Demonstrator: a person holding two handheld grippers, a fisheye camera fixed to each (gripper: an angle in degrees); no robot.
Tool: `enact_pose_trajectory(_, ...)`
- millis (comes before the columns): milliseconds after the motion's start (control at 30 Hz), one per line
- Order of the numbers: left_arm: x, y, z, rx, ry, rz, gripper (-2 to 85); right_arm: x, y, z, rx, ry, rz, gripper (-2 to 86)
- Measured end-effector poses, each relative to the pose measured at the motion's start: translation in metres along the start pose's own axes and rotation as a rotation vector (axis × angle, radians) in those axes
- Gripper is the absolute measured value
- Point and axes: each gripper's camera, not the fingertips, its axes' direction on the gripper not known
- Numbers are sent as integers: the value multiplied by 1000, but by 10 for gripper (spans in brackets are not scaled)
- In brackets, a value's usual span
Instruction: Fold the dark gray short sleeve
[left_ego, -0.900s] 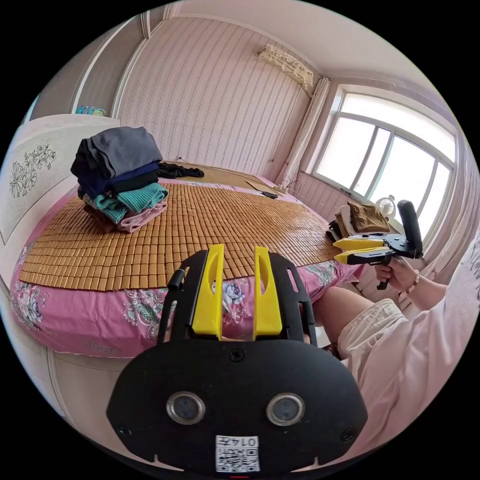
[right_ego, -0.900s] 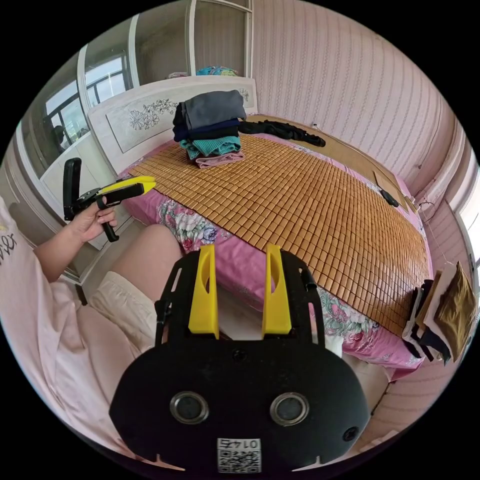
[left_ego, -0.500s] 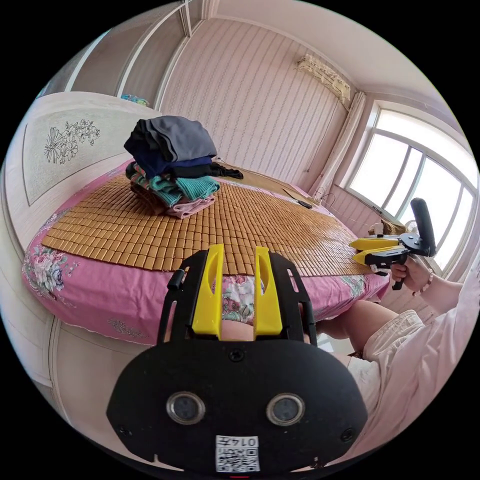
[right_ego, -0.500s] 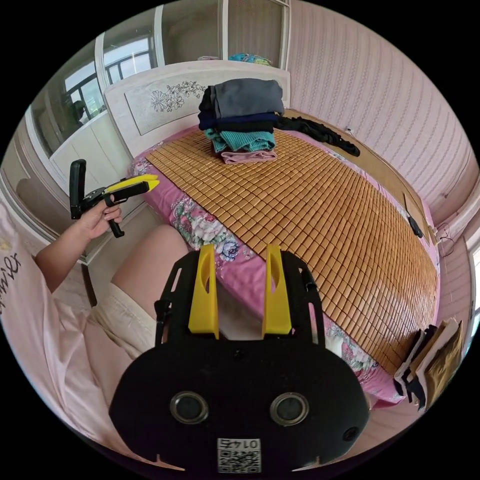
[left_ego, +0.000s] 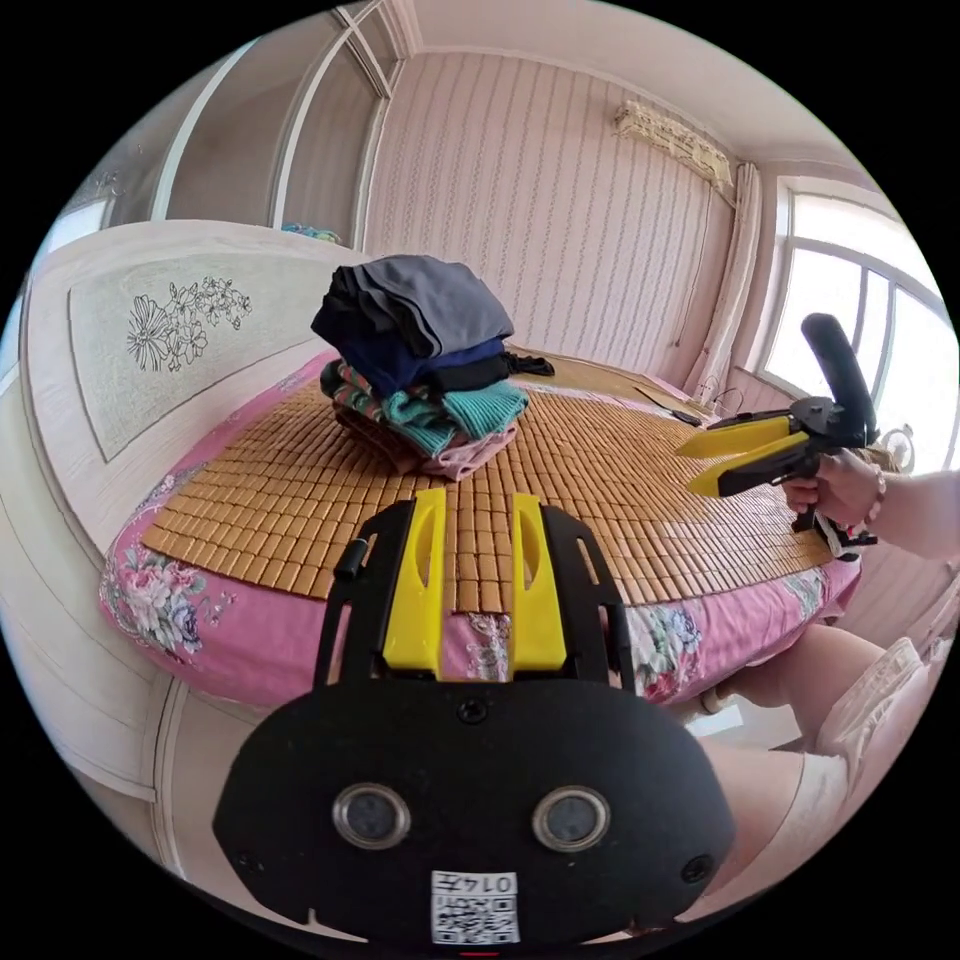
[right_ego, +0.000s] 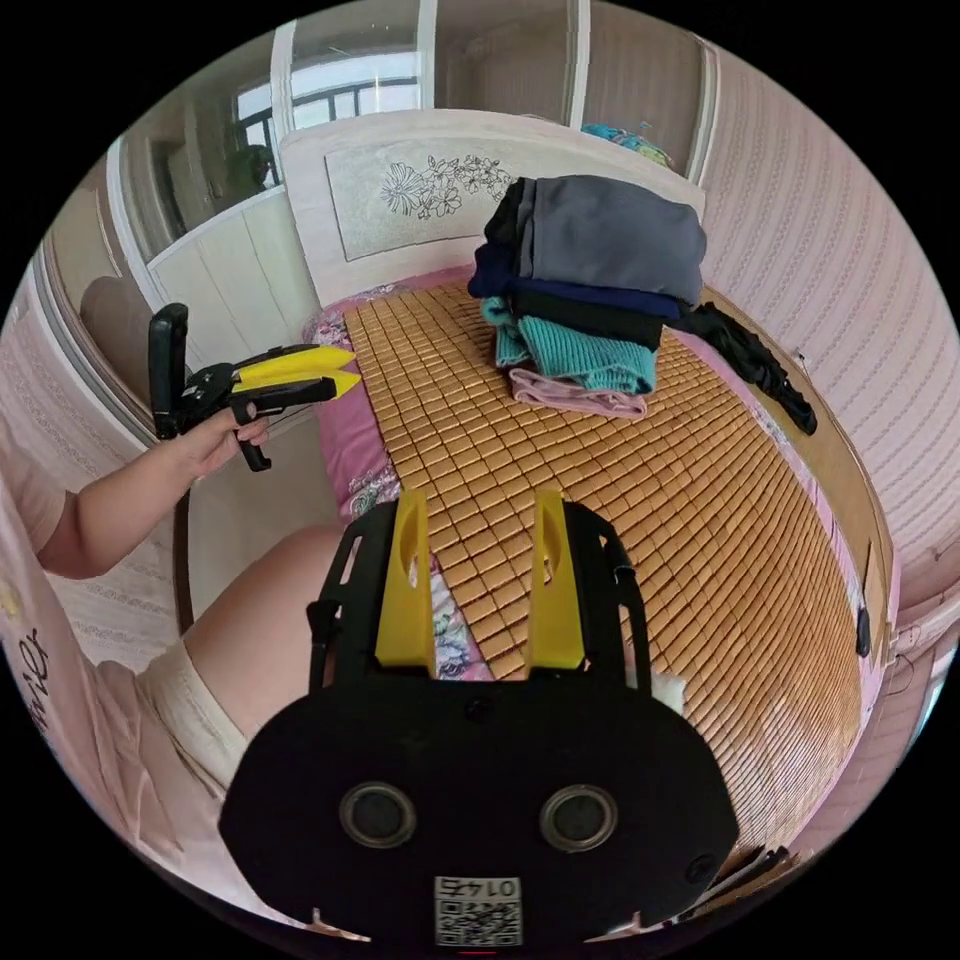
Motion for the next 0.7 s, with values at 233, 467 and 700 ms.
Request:
enact_pose_trajectory(233, -19, -92, 47, 46, -95, 52, 105, 49, -134, 29, 151, 39, -76, 138)
enact_pose_trajectory(467, -61, -178, 87, 56, -226, 24, 89, 61, -231, 87, 224, 136, -54, 111)
enact_pose_trajectory(700, -58, -208, 143, -129, -228, 39, 11, 121, -256, 127, 22, 102, 127, 23)
